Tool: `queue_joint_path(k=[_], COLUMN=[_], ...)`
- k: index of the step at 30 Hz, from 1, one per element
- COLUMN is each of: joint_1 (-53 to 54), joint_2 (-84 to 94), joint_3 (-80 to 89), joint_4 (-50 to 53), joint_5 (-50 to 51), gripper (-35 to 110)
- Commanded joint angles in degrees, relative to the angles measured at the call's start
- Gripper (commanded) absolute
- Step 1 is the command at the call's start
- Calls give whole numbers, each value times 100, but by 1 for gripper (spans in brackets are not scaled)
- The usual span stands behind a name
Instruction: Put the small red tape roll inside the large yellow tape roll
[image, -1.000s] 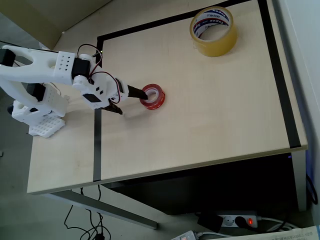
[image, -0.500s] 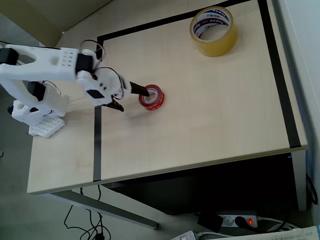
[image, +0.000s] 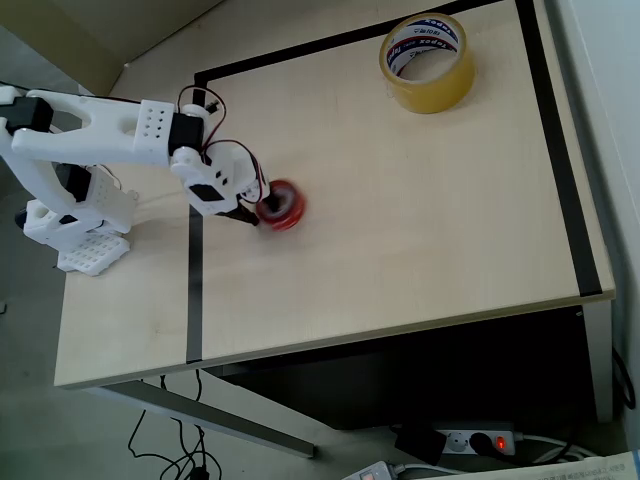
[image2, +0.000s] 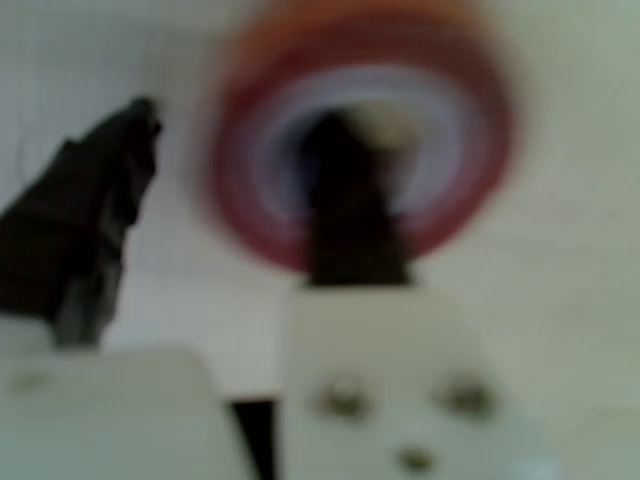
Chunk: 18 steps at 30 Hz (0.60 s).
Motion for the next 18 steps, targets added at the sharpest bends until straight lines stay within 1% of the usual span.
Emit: queue_joint_path(k=[1,5,10,13,18], joint_1=[272,396,598,633,316], joint_2=[167,562,1995,2522,2259], joint_3=[-211,-378,-659,-1266,-2821], joint_4=[35,114,325,325,281], joint_5=[9,35,334,360,360], gripper=[0,0,0,0,0])
